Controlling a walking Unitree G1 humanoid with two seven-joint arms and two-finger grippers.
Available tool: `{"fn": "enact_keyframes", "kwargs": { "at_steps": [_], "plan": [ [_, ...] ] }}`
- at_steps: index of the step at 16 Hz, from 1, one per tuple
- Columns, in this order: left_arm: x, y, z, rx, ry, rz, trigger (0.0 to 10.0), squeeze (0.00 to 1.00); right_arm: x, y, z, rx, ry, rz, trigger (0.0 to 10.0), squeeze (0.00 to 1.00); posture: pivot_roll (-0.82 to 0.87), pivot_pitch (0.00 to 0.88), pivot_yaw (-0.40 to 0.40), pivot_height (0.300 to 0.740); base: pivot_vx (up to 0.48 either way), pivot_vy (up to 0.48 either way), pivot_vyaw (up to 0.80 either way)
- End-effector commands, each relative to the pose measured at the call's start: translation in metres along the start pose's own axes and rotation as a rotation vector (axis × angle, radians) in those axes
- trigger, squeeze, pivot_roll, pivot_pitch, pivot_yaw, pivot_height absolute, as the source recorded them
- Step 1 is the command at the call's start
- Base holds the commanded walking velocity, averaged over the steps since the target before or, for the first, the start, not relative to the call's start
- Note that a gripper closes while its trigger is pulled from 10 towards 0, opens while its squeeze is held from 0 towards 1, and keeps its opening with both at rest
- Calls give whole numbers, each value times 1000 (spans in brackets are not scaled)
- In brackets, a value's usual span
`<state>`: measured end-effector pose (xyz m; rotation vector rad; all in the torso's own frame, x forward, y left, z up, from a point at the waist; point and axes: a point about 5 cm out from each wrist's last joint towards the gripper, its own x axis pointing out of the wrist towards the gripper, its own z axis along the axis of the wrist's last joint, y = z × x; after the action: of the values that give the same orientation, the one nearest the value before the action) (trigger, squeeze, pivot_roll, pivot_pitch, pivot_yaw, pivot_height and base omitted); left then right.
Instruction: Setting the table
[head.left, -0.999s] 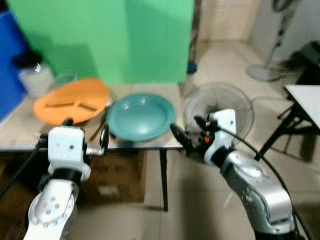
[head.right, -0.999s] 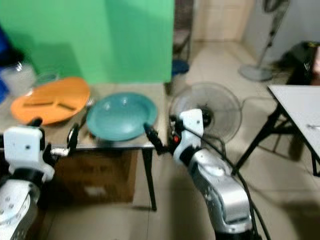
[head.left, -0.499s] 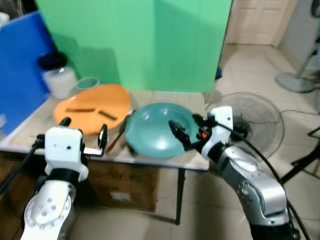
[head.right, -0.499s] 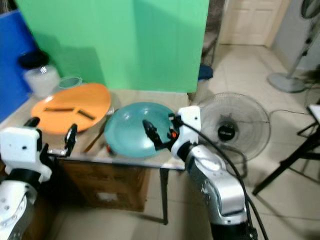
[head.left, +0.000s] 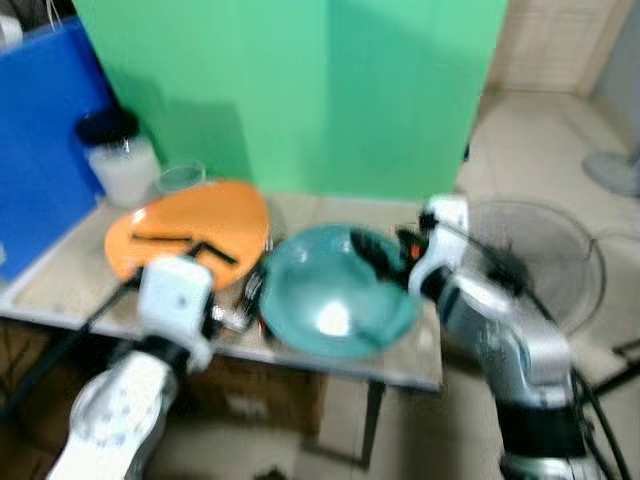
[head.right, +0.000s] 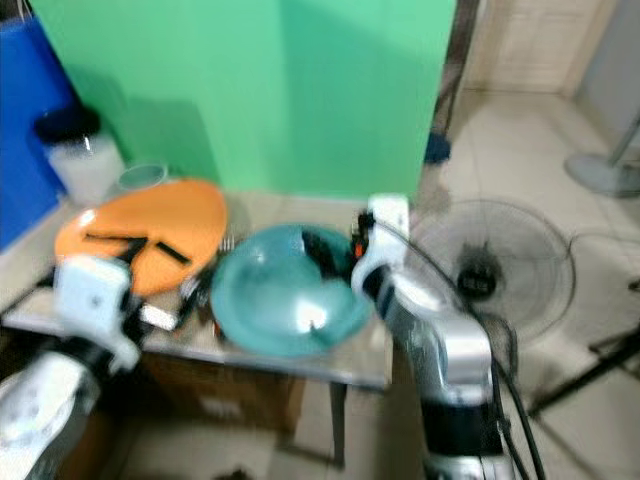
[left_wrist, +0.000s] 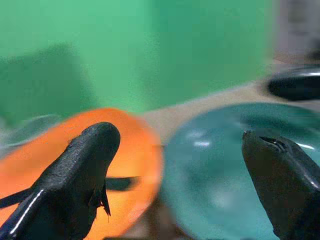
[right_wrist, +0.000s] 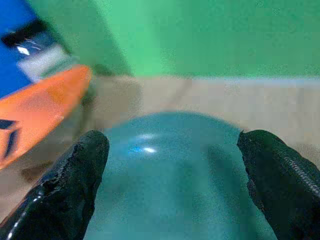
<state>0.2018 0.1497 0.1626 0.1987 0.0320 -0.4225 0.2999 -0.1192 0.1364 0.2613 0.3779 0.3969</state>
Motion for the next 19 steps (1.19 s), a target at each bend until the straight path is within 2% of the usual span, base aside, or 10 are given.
{"fn": "enact_keyframes", "kwargs": {
  "at_steps": [1,4,5,8,9,10,11,14,16,19],
  "plan": [
    [4,-6,-6,-23,26,-93,10000,663,1,-12,-1,37,30,-51,10000,0,42,0,64,740,0,0,0],
    [15,0,-15,-28,73,-240,10000,624,9,-25,1,122,73,-52,10000,0,27,0,70,740,0,0,0],
    [17,3,-16,-33,79,-248,10000,624,11,-27,2,131,81,-53,10000,1000,20,0,72,740,0,0,0],
    [24,10,-33,-51,127,-292,10000,627,14,-39,7,178,90,-81,10000,1000,13,0,66,740,0,0,0],
    [26,11,-44,-83,149,-314,10000,627,15,-43,7,218,106,-84,10000,596,12,0,65,740,0,0,0],
    [27,12,-47,-92,153,-317,10000,627,15,-43,6,224,115,-70,10000,71,12,0,65,740,0,0,0],
    [29,12,-53,-114,159,-332,10000,624,16,-43,7,240,131,-47,10000,0,7,0,62,740,0,0,0],
    [31,12,-67,-119,195,-364,10000,627,18,-42,6,255,172,8,10000,0,2,0,60,740,0,0,0],
    [32,13,-79,-128,219,-386,10000,624,18,-40,5,301,193,56,10000,0,2,0,57,740,0,0,0],
    [26,13,-96,-132,274,-411,10000,624,18,-38,-2,330,238,85,10000,0,2,0,56,740,0,0,0]
  ]
}}
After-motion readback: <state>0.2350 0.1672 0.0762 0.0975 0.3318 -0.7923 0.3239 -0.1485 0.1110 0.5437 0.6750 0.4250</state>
